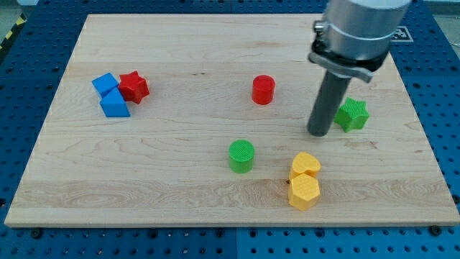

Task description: Move the arm to the left of the green circle

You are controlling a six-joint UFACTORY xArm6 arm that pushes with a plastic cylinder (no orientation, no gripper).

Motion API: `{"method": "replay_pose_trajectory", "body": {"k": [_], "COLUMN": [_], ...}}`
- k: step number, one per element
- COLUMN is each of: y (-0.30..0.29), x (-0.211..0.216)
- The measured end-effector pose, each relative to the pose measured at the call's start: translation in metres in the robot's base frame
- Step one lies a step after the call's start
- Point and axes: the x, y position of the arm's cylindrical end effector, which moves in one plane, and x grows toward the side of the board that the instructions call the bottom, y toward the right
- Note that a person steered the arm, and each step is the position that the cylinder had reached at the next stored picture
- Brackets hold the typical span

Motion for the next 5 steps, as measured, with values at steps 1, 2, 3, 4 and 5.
{"method": "replay_pose_trajectory", "body": {"k": [1, 2, 3, 4, 5], "y": [-0.027, -0.056, -0.116, -0.175, -0.184], "x": [0.018, -0.004, -0.007, 0.005, 0.051]}}
